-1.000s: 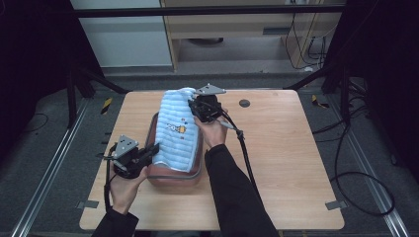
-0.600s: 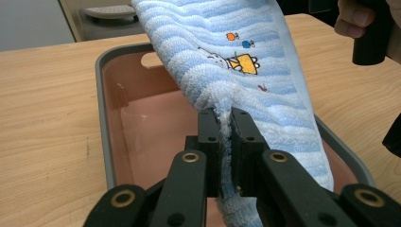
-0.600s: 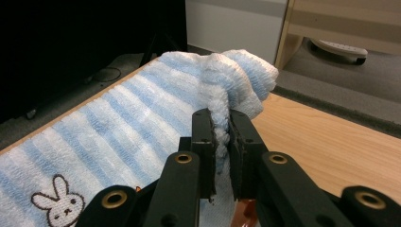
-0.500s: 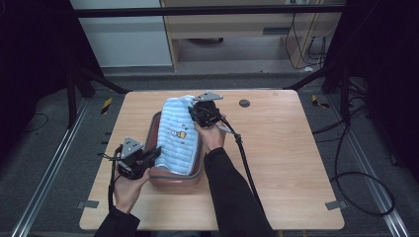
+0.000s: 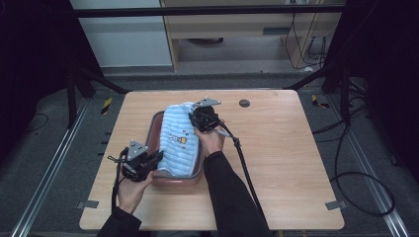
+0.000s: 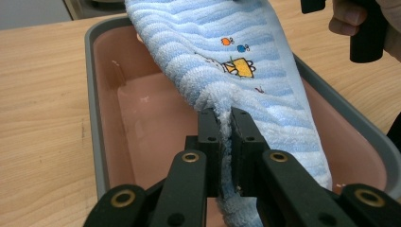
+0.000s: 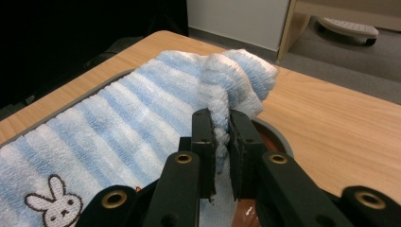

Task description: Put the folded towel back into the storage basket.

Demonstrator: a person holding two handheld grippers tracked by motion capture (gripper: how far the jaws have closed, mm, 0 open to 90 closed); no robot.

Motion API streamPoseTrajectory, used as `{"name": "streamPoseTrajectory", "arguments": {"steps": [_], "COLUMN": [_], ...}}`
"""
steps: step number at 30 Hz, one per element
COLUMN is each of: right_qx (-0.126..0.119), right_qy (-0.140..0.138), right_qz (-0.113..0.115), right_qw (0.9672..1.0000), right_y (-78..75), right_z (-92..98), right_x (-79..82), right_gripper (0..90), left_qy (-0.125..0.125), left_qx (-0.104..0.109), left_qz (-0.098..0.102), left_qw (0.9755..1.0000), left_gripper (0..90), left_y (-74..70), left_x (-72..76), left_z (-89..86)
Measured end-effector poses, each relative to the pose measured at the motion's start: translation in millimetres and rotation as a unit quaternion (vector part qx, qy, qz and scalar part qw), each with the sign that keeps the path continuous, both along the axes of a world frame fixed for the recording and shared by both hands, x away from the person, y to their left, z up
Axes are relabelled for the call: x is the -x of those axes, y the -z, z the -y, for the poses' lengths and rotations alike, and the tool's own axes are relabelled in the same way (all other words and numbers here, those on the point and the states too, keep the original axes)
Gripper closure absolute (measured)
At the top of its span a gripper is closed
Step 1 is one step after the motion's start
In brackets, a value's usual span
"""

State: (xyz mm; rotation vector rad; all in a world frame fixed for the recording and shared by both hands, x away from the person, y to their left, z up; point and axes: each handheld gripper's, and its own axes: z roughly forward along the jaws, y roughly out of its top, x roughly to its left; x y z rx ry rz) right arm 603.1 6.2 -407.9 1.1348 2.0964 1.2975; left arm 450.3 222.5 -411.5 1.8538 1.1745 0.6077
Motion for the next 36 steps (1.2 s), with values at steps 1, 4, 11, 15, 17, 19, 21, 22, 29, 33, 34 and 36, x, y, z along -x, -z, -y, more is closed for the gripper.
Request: {"name": "streamPoseTrajectory", "arguments": {"steps": [1,4,11,15,17,19,21,22,29,33,34,36], "right_qx": [0.000,0.003,0.007,0.011,0.015,0.022,0.029,0.033,0.038,0.033,0.033,0.028], "right_qy": [0.000,-0.001,-0.001,-0.001,-0.003,-0.005,-0.003,-0.003,-0.001,-0.002,-0.002,0.001], "right_qz": [0.000,-0.004,-0.016,-0.018,-0.022,-0.028,-0.033,-0.033,-0.023,-0.008,-0.008,0.003], "right_qw": [1.0000,1.0000,0.9999,0.9998,0.9996,0.9994,0.9990,0.9989,0.9990,0.9994,0.9994,0.9996], "right_y": [0.0,4.3,16.4,20.9,23.2,25.1,28.5,29.4,27.5,20.5,20.5,15.7], "right_z": [0.0,-1.5,-2.2,-3.5,-3.8,-4.2,-4.5,-4.2,-2.4,1.6,1.6,6.4], "right_x": [0.0,0.2,-0.5,0.0,0.3,0.1,0.2,-0.1,0.8,5.3,5.3,8.2], "right_gripper": [82.3,82.3,82.0,81.6,81.3,80.8,78.7,76.5,52.9,46.9,46.9,43.8], "left_qy": [0.000,-0.001,-0.004,-0.007,-0.007,-0.008,-0.012,-0.016,-0.027,-0.030,-0.030,-0.030], "left_qx": [-0.004,-0.011,-0.021,-0.027,-0.028,-0.030,-0.036,-0.035,-0.029,-0.017,-0.017,-0.012], "left_qz": [-0.002,-0.006,-0.016,-0.021,-0.023,-0.024,-0.028,-0.030,-0.012,-0.002,-0.002,0.002], "left_qw": [1.0000,0.9999,0.9996,0.9994,0.9993,0.9992,0.9989,0.9988,0.9992,0.9994,0.9994,0.9995], "left_gripper": [84.1,84.1,83.8,83.6,83.6,83.4,82.9,81.6,67.5,63.9,62.6,61.0], "left_y": [1.5,5.3,14.3,19.0,19.6,19.9,20.9,21.3,13.4,6.4,6.4,3.5], "left_x": [-0.1,-0.1,0.2,0.1,0.3,0.7,0.6,0.2,1.9,4.7,4.7,5.7], "left_z": [0.2,1.3,3.0,3.5,3.6,4.0,3.9,3.8,-1.1,-5.3,-5.3,-7.1]}}
